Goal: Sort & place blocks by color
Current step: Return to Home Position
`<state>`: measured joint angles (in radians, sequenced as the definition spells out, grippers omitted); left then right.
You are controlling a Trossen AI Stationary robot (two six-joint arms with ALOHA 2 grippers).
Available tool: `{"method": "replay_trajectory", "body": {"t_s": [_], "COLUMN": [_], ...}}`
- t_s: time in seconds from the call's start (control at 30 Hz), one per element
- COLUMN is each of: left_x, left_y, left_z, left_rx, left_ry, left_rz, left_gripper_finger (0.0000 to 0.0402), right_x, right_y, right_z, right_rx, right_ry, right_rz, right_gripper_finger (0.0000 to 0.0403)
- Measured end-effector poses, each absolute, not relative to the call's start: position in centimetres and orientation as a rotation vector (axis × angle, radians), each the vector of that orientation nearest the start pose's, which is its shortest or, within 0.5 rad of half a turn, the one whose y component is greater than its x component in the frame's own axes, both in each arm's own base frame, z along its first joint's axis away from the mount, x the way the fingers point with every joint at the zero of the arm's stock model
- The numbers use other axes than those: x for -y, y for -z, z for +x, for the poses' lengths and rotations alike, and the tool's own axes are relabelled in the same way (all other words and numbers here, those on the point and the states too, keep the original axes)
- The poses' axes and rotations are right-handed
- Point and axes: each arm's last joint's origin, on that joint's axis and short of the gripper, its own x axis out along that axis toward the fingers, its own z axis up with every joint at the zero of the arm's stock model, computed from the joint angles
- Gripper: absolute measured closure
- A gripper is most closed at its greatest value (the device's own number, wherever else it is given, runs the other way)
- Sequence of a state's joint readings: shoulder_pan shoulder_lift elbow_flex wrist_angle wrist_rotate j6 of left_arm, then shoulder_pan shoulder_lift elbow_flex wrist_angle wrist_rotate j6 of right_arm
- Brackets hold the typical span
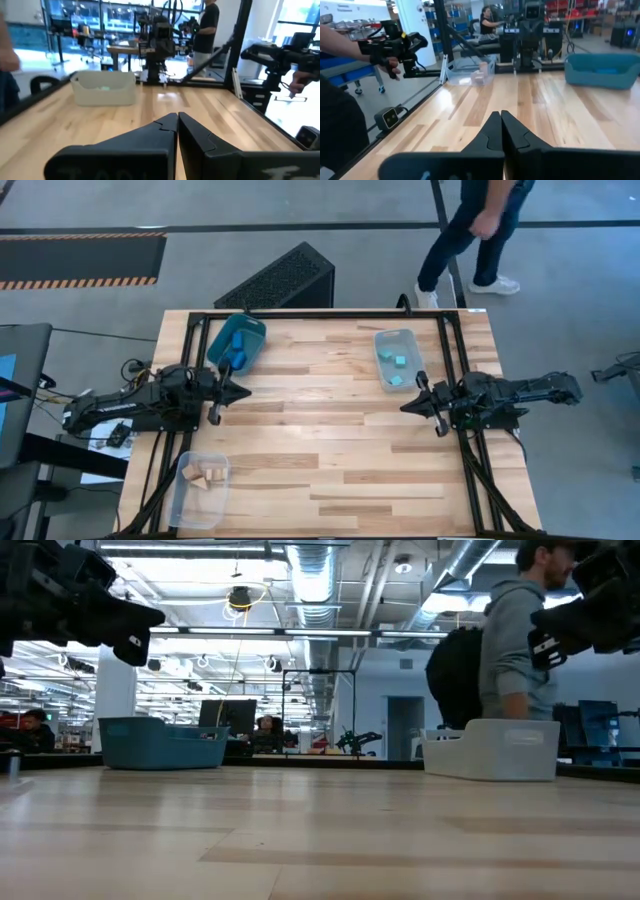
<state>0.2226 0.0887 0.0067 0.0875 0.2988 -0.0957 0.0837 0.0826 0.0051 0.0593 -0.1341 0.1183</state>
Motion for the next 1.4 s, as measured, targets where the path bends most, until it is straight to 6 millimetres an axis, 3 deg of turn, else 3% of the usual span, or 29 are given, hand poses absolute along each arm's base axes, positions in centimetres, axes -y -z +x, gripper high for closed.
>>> {"method": "replay_trajectory", "body": {"t_s": [0.33,0.7,1.0,1.4], "left_x": [-1.35,-1.48,-1.48,-1.58], "left_y": [-17.54,-17.21,-17.21,-17.18], "left_z": [9.51,9.57,9.57,9.57], "left_rx": [0.104,0.070,0.070,0.066], "left_ry": [0.052,0.006,0.006,-0.026], "left_rz": [0.006,0.106,0.084,0.015], "left_gripper_finger": [0.0400,0.0400,0.0400,0.0400], "right_x": [-1.17,-0.83,-0.60,-0.60], "right_y": [-17.06,-16.98,-16.92,-16.85], "right_z": [9.64,9.69,9.71,9.71], "right_rx": [0.061,0.053,0.040,0.032], "right_ry": [-0.214,-0.177,-0.155,-0.156], "right_rz": [0.017,0.002,0.100,0.103], "right_gripper_finger": [0.0400,0.0393,0.0392,0.0391]}}
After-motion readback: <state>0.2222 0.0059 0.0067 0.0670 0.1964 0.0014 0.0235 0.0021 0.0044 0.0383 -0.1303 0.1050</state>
